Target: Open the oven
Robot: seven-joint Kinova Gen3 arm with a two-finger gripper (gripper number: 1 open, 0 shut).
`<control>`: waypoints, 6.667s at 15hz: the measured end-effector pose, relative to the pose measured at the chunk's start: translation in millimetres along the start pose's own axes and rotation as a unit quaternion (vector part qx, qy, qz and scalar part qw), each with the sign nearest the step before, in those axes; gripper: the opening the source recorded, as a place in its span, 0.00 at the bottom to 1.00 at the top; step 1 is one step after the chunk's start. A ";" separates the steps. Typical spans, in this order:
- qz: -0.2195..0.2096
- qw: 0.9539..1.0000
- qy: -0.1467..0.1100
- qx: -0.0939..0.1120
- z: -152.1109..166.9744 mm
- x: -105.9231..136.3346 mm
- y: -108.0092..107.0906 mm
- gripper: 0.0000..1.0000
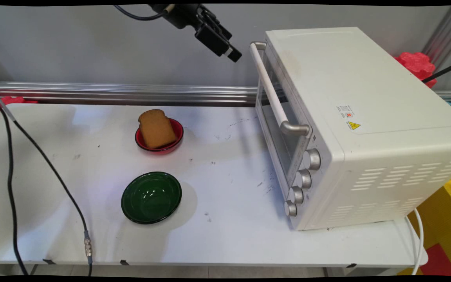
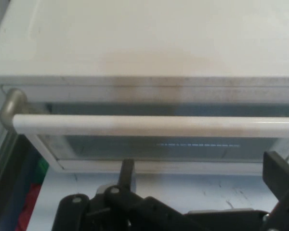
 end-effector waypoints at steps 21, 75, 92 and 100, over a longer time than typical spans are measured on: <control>0.023 0.999 -0.003 -0.046 20.6 19.4 -18.8 0.00; 0.029 0.997 -0.039 -0.066 114.4 -15.2 -19.3 0.00; 0.025 0.992 -0.097 -0.072 98.0 -86.2 -27.8 0.00; 0.033 0.991 -0.101 -0.080 92.1 -120.6 -31.9 0.00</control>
